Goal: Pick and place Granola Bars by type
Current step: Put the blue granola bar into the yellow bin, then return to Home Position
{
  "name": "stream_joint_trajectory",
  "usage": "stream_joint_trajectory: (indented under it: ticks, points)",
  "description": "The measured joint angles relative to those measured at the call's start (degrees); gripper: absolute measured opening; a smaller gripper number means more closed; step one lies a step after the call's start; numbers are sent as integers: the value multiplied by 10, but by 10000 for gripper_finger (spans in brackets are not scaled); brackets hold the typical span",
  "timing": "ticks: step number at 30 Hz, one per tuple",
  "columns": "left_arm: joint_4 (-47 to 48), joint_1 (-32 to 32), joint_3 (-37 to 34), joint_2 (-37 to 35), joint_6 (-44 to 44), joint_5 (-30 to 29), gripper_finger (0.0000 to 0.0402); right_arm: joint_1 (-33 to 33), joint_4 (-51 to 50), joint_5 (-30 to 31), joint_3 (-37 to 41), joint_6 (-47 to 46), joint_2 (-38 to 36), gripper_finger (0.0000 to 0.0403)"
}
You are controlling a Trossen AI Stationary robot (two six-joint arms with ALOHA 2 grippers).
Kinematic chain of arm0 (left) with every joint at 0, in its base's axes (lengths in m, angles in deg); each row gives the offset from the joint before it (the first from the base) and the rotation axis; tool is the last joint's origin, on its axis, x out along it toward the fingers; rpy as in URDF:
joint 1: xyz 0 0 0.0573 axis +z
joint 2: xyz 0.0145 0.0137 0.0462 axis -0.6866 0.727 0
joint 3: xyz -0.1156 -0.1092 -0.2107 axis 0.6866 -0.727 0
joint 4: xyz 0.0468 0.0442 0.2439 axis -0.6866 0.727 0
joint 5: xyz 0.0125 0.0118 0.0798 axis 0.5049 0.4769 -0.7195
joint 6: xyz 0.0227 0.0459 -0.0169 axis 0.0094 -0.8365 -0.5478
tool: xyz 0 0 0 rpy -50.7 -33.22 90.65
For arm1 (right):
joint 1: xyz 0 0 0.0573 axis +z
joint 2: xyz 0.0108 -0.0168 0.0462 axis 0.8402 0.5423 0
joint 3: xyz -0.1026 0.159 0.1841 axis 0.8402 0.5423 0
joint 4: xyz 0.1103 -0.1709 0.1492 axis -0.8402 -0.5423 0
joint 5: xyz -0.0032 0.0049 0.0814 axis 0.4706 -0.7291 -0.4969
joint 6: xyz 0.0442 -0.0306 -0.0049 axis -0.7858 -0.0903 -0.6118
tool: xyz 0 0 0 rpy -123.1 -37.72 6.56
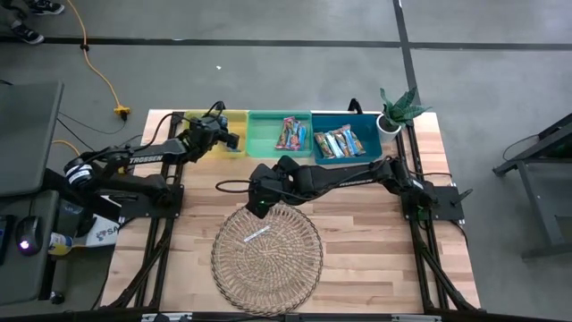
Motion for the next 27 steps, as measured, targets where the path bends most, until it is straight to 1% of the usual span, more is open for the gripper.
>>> stream_joint_trajectory:
  ticks: [3,6,11,15,18,22,27]
  points:
    - [-8,0,0,0,-5,1,67,0,0,-2,0,0,0,227]
    - [-8,0,0,0,-7,4,87,0,0,-3,0,-1,0,227]
    - [-13,0,0,0,-7,6,149,0,0,-3,0,-2,0,227]
    - [-53,0,0,-5,-7,18,196,0,-1,-3,0,-2,0,227]
    - [-80,-1,0,-6,-14,22,220,0,-7,-3,0,-4,0,227]
    - [-90,-1,0,-6,-29,41,237,0,-29,-2,0,-17,0,227]
    - [-82,-1,0,-6,-16,96,241,0,-59,3,0,-30,0,227]
